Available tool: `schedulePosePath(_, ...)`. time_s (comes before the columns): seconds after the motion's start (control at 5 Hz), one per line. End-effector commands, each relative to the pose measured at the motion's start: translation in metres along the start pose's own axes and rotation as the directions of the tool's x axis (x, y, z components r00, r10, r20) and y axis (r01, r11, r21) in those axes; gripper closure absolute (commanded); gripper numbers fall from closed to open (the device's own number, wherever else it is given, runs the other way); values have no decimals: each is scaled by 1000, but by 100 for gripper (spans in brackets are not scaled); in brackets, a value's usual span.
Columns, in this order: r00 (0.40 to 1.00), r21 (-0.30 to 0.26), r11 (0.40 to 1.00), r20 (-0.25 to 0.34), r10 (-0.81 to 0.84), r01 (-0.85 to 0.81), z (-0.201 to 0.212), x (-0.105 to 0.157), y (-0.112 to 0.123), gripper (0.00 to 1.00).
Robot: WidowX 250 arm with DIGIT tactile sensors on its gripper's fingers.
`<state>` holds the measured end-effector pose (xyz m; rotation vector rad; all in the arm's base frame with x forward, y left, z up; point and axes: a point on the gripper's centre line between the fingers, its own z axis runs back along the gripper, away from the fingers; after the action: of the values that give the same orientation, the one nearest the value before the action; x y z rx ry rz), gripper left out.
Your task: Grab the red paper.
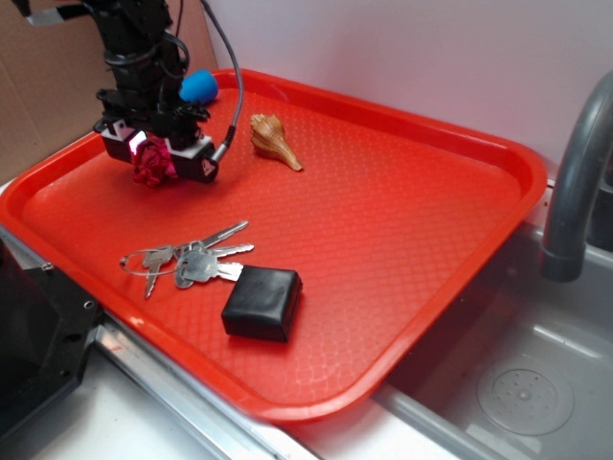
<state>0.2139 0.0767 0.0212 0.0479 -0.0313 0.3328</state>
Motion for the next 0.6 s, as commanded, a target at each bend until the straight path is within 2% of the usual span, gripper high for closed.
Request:
schedulePosePath(0.0, 1000, 51, 999, 11, -1, 0, -1, 44, -29, 100)
schedulePosePath(0.2, 1000, 50, 998, 1, -24, 24, -3, 53, -36, 100)
schedulePosePath(0.4, 997, 53, 997, 53, -60, 57, 6, 47, -44, 100)
